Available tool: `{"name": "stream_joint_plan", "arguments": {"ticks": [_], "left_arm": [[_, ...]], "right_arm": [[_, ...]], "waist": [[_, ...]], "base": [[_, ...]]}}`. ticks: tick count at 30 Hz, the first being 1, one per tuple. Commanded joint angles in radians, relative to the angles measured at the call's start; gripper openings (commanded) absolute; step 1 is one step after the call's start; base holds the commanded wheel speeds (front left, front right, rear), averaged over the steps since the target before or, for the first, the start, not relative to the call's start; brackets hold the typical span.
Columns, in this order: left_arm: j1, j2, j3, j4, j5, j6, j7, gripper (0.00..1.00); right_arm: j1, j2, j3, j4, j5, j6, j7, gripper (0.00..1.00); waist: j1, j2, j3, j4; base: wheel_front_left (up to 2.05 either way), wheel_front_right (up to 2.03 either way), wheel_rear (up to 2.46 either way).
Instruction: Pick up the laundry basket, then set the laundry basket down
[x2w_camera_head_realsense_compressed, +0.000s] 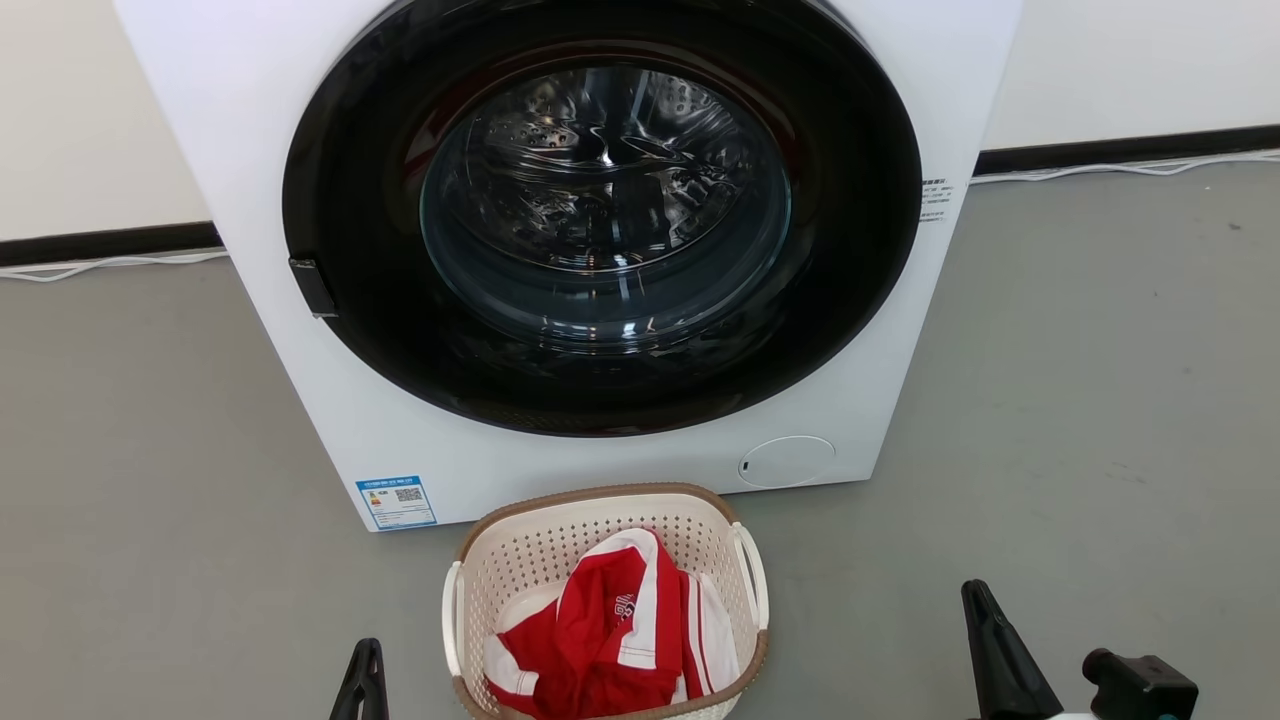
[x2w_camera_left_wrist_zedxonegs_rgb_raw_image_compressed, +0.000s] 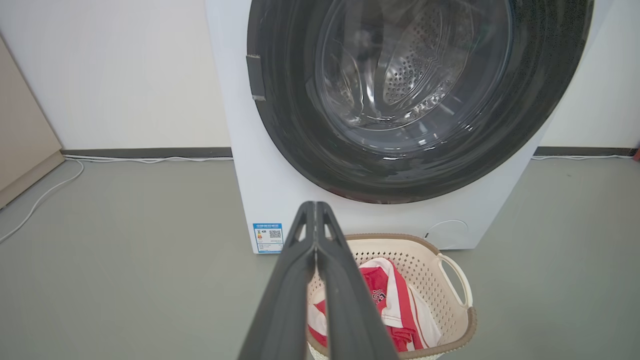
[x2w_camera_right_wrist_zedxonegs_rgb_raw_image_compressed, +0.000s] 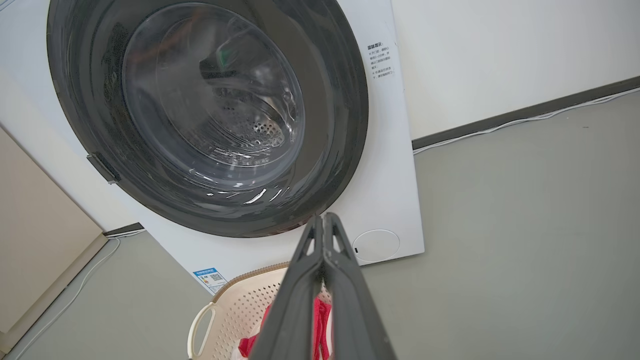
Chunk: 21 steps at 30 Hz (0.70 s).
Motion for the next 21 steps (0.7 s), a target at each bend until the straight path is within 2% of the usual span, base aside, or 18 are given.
{"name": "stream_joint_plan", "arguments": {"ticks": [1,3,7,21], "left_arm": [[-0.01,0.005,0.005,-0.024,-0.041,-0.007,0.007,0.0],[-0.015,0.006,0.007,-0.02,-0.068,-0.012,0.012,0.0],[-0.029,0.009,0.01,-0.008,-0.12,-0.021,0.021,0.0],[-0.072,0.015,0.021,0.027,-0.286,-0.054,0.051,0.0]], "right_arm": [[-0.027,-0.003,-0.002,-0.026,0.04,0.0,0.007,0.0],[-0.029,-0.005,-0.003,-0.026,0.063,0.0,0.012,0.0],[-0.035,-0.007,-0.005,-0.025,0.108,0.001,0.021,0.0],[-0.054,-0.013,-0.012,-0.026,0.253,0.001,0.053,0.0]], "waist": [[0.0016,0.0,-0.001,0.001],[0.0021,0.0,-0.002,0.002],[0.0001,0.0,0.001,0.003],[0.0,0.0,0.003,0.009]], "base": [[0.0,0.0,0.0],[0.0,0.0,0.0],[0.0,0.0,0.0],[0.0,0.0,0.0]]}}
